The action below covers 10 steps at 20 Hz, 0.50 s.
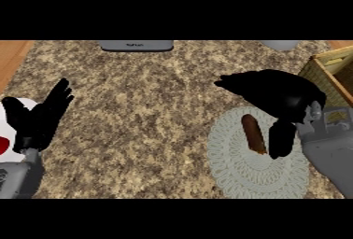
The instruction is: Pick the sweet potato from the placemat and place it in the basket
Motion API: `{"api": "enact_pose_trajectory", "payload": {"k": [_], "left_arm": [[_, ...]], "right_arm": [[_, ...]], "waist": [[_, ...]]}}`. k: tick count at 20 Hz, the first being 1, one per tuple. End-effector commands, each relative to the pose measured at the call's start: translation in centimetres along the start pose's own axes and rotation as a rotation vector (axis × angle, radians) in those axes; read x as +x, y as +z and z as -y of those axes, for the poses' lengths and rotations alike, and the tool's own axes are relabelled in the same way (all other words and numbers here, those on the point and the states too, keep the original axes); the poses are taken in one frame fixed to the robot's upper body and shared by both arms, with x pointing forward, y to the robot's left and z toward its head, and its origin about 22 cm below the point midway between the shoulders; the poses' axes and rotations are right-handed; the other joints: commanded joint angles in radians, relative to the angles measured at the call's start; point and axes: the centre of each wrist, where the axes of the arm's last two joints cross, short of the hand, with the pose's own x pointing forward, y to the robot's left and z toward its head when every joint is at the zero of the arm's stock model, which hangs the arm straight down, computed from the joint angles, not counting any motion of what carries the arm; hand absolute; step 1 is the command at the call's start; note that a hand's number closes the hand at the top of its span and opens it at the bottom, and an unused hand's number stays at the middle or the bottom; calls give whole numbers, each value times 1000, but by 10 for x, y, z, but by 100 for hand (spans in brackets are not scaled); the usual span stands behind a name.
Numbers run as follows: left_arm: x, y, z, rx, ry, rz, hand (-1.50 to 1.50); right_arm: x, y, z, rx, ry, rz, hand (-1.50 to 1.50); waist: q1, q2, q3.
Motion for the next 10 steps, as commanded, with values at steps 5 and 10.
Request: {"api": "enact_pose_trajectory", "payload": {"k": [5, 10], "left_arm": [[-26, 10, 0, 11, -3, -9, 0], [6, -14, 15, 1, -9, 26, 0]], "right_arm": [[-22, -32, -61, -94, -111, 52, -150], [-27, -69, -91, -50, -70, -1, -150]], "waist": [[5, 0, -1], [1, 0, -1]]}}
